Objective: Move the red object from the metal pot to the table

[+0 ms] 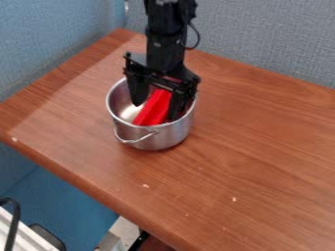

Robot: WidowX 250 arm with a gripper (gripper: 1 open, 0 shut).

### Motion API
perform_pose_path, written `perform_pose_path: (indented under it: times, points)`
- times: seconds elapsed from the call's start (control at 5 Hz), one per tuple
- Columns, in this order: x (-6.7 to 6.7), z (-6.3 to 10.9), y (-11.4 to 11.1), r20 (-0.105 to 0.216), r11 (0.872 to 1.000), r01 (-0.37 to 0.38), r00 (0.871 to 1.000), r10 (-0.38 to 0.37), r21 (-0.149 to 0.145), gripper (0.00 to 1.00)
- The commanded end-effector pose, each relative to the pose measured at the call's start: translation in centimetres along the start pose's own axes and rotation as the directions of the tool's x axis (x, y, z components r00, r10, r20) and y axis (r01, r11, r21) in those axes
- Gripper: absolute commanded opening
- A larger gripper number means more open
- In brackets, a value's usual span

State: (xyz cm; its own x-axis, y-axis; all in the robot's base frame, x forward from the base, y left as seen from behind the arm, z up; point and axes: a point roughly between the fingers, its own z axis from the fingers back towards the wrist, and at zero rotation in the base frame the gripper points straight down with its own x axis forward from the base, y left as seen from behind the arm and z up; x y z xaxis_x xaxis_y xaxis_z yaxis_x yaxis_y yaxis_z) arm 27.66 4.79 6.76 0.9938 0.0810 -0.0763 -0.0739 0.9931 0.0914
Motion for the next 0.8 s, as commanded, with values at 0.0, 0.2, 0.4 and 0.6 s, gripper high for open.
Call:
perform_pose_path:
  times: [0.0,0.2,0.4,0.6]
  points:
    - [0.5,-0.4,0.5,0.016,0.999,-0.037,0.999,0.037,0.012,1.0]
    - [0.4,-0.6,-0.1,0.004,1.0,-0.028,1.0,0.028,0.012,0.0]
    - [0.3,0.0,-0.7,0.004,1.0,-0.024,1.0,0.024,0.009,0.0]
    - [0.2,1.6,-1.0,0.025,1.0,-0.02,0.999,0.02,-0.001,0.0]
